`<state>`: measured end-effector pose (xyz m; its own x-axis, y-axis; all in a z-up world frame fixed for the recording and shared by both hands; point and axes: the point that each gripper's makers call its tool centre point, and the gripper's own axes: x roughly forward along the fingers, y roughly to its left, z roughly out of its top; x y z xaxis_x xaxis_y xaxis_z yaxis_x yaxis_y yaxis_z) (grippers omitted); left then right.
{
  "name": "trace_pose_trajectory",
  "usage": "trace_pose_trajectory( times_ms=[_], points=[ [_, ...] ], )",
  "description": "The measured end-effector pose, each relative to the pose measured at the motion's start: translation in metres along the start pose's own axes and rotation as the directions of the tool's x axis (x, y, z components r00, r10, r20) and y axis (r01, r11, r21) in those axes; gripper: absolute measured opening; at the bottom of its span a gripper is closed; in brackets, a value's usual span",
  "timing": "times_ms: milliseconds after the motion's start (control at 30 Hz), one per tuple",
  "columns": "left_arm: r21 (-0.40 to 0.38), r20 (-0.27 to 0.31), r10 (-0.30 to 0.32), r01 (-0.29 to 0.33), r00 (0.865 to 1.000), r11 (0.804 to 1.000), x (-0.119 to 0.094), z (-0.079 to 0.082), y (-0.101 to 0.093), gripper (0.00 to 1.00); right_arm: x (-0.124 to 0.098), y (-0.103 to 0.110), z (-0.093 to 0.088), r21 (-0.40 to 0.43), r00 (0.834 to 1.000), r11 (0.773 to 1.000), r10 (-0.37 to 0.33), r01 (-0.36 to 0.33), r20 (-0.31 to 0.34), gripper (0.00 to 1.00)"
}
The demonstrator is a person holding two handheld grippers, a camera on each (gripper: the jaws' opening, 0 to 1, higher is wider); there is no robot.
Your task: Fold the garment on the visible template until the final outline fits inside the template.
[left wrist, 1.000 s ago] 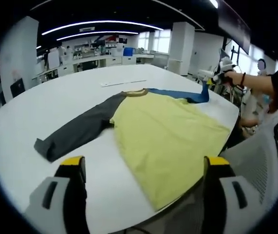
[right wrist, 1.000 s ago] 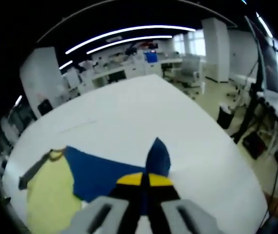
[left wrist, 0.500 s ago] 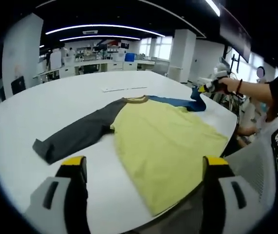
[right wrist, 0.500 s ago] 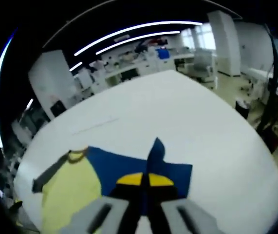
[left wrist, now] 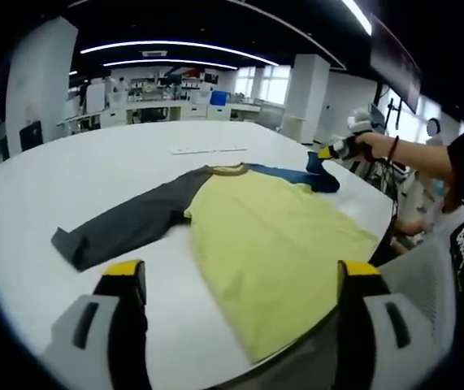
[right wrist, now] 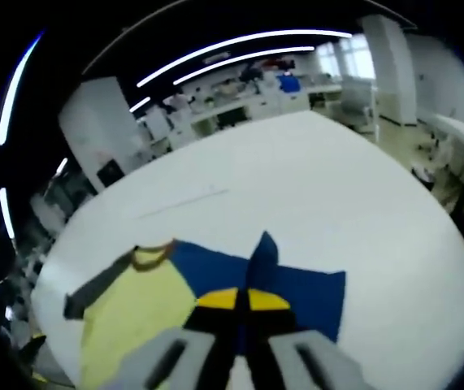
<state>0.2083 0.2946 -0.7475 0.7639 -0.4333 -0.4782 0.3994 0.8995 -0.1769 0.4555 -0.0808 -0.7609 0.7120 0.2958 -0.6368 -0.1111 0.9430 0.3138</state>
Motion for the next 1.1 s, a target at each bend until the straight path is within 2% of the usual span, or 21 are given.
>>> trace_pose_trajectory(
  times_ms=[267,433,767,1100],
  points=[
    [-0.014,0.005,0.003,-0.003,1.000,1.000,0.000,0.001,0.004,0.95,0.010,0.031,-0.002,-0.035,0.998,0.998,0.055,-0.056,-0.033,0.00],
    [-0.011,-0.001,0.003,-0.003,1.000,1.000,0.000,0.000,0.004,0.94,0.013,0.044,-0.002,-0.036,0.996,0.996,0.078,-0.080,-0.043,0.00],
    [0.008,-0.024,0.009,-0.009,1.000,1.000,0.002,-0.007,0.001,0.95,0.018,0.072,-0.007,-0.035,0.992,0.993,0.108,-0.110,-0.069,0.00],
    [-0.014,-0.015,0.015,-0.015,1.000,1.000,0.003,-0.006,0.003,0.93,0.026,0.102,-0.012,-0.057,0.987,0.989,0.131,-0.137,-0.090,0.00]
  ],
)
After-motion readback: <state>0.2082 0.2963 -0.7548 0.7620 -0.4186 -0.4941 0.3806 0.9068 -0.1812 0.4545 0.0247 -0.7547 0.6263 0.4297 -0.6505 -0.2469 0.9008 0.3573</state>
